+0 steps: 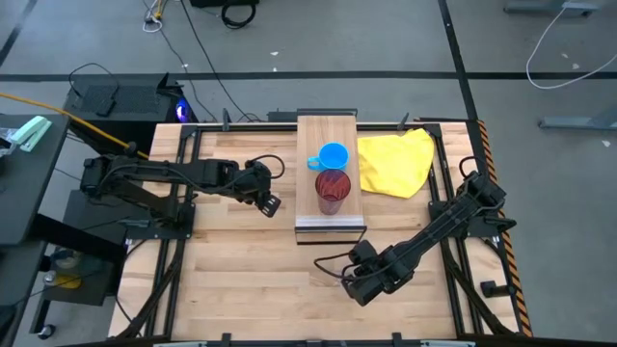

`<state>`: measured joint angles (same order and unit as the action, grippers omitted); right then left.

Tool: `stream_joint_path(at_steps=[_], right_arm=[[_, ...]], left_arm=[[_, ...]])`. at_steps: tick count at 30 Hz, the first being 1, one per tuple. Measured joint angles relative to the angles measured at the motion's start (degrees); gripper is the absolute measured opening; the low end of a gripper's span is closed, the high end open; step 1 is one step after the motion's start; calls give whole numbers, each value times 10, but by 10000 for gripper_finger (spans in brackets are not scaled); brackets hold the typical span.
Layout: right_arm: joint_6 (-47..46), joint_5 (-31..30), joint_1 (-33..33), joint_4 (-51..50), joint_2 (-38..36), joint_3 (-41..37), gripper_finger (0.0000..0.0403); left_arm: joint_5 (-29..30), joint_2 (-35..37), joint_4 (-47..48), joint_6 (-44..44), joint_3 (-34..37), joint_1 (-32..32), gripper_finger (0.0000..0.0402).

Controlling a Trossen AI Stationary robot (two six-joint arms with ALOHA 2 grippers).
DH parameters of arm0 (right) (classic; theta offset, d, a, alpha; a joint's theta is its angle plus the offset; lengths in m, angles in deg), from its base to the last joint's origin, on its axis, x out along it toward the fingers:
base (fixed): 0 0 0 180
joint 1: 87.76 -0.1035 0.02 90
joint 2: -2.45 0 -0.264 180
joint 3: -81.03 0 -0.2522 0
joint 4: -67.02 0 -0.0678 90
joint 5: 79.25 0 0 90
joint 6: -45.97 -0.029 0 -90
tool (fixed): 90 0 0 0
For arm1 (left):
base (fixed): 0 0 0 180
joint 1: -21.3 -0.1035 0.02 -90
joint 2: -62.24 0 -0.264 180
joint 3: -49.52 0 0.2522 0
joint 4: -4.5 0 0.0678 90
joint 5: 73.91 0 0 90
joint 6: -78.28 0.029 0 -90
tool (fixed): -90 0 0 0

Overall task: Stack small to large cups/mugs on shelf
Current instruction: Put the transparent mug on the shelf

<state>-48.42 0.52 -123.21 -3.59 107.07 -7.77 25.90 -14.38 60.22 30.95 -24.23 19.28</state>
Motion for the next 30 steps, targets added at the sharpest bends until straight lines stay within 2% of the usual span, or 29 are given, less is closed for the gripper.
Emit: stream_joint_path(at_steps=[15, 22, 26, 30], right_arm=[[0, 9, 1, 13, 0, -16, 9], [0, 9, 1, 10, 0, -15, 5], [0, 9, -4, -34, 0, 10, 4], [0, 22, -18, -132, -7, 55, 2]], left_arm=[[0, 0, 2, 0, 0, 0, 40], [0, 0, 3, 1, 0, 0, 34], [0, 0, 3, 1, 0, 0, 28], [0, 0, 3, 6, 0, 0, 25]])
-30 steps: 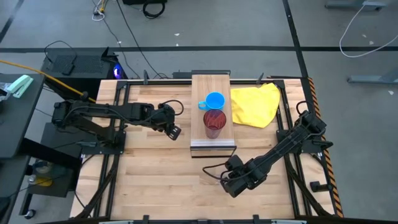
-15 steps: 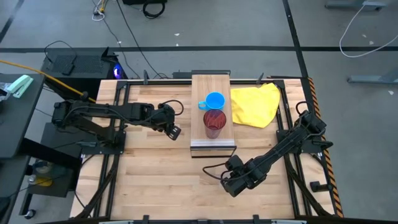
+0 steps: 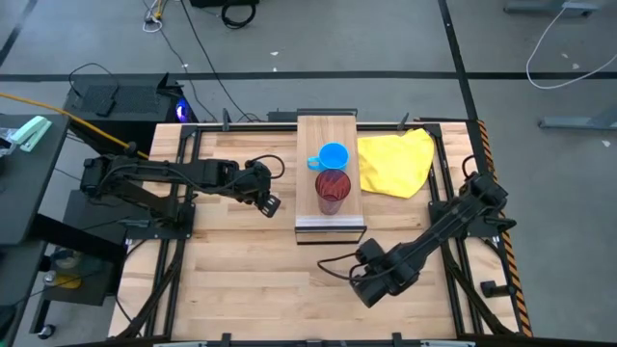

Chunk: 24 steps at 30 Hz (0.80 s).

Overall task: Stack small to large cups/mugs on shelf
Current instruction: Put the transparent mug on the shelf

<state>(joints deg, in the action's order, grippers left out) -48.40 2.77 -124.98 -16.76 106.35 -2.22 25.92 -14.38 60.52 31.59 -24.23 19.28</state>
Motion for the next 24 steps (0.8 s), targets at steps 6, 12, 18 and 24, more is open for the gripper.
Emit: stream_joint_path(at_steps=[6, 12, 18, 24], right_arm=[[-40, 6, -25, -192, -37, 87, 2], [-76, -20, -5, -201, -114, 82, 1], [-100, -73, 33, -200, -197, 28, 0], [-90, -107, 95, -201, -288, -42, 0]], left_arm=[[0, 0, -1, 9, 0, 0, 30], [0, 0, -4, 22, 0, 0, 29], [0, 0, -5, 38, 0, 0, 20], [0, 0, -4, 46, 0, 0, 21]])
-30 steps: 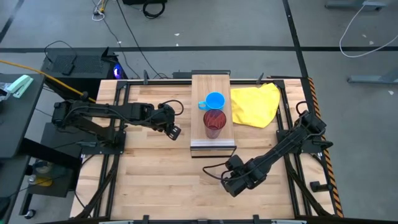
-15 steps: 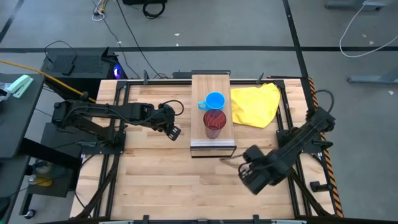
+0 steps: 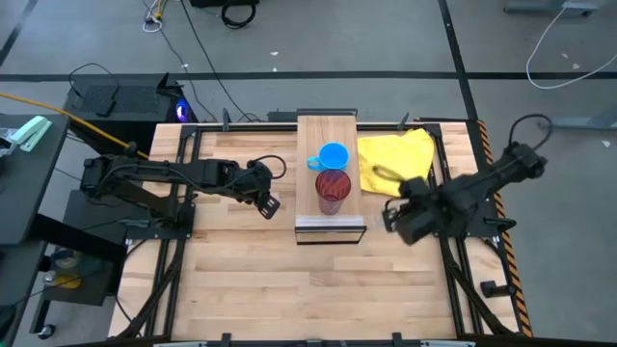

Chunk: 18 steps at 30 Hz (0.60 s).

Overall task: Stack small to large cups/mugs on shelf
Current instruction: Put the transparent mug on the shelf

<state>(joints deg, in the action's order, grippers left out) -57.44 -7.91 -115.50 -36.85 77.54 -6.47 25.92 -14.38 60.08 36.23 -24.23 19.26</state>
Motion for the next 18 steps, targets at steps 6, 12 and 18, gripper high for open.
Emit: stream_joint_path(at_steps=[6, 12, 18], right_arm=[[95, -83, 139, -1, -76, -11, 0], [258, -135, 335, 2, -93, 27, 0], [483, -128, 498, 143, -63, 95, 0]], left_arm=[[0, 0, -1, 7, 0, 0, 27], [0, 0, -1, 5, 0, 0, 21], [0, 0, -12, -17, 0, 0, 18]])
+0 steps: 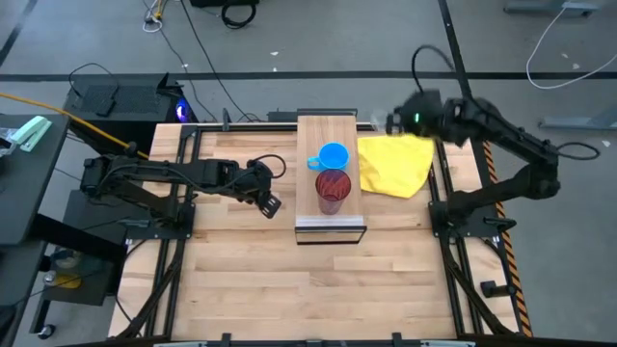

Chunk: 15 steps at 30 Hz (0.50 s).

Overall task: Stack small to large cups/mugs on shelf
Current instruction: Put the transparent mug on the shelf

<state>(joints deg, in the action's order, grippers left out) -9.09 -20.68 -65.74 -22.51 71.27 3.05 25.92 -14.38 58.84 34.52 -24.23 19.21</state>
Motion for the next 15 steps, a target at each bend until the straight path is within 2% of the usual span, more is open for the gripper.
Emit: stream_joint_path(at_steps=[4, 9, 15], right_arm=[[119, 61, 68, 85, 54, 57, 0], [209, 142, 127, 60, 153, 136, 0], [256, 235, 155, 36, 257, 239, 0]], left_arm=[[5, 0, -6, -25, 0, 0, 24], [22, 0, -5, -66, 0, -1, 29], [24, 0, -5, -99, 0, -4, 23]])
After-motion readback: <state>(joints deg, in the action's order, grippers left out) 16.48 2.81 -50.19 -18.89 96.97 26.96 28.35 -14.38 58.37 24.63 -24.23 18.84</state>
